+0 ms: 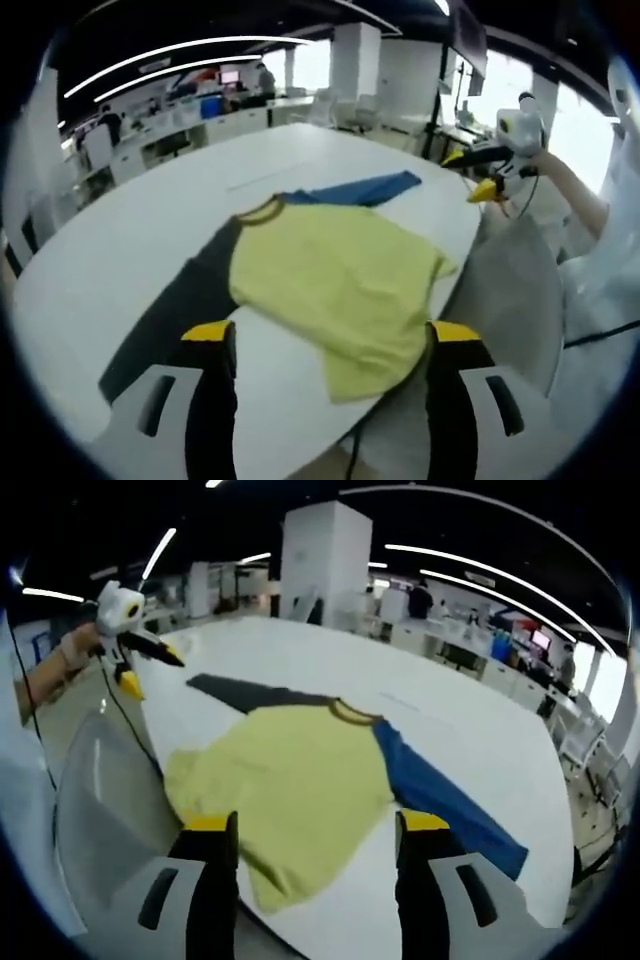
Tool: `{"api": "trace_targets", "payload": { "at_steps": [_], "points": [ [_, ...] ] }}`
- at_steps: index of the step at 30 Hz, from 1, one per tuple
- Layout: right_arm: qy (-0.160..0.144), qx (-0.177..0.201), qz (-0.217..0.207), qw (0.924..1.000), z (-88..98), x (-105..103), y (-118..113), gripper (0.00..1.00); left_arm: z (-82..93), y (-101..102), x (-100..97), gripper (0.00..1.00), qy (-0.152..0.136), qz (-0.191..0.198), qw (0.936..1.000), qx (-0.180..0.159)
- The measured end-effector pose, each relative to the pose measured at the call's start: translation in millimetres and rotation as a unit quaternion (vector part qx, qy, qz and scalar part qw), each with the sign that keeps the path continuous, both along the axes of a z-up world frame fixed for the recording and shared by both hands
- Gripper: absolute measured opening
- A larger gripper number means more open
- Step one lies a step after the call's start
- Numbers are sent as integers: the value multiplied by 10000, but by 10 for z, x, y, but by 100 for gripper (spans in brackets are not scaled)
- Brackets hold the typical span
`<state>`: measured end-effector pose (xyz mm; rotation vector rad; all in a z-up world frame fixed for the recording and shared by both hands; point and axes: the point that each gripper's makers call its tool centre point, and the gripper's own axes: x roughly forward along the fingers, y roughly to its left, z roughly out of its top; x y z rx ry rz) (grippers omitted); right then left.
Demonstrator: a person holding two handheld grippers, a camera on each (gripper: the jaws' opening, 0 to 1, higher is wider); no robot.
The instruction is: Fold the garment on the visible template until the final outline fits inside the template.
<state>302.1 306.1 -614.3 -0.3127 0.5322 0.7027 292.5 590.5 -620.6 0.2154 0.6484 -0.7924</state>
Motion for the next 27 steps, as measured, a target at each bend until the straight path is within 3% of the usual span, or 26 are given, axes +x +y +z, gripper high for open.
{"api": "trace_targets", "payload": {
  "at_steps": [5,13,22,27],
  "points": [
    [264,64,79,9996,-121,33,50,50,-62,-34,30,68,106,2,9999,-76],
    [464,183,66,9987,-308,112,20,47,-188,-78,34,58,335,-48,9993,-147],
    [817,176,53,9965,-540,30,15,42,-346,-86,85,42,533,5,9985,-143],
    [946,228,24,9953,-607,16,6,36,-414,-119,96,41,616,-55,9980,-156]
  ]
}}
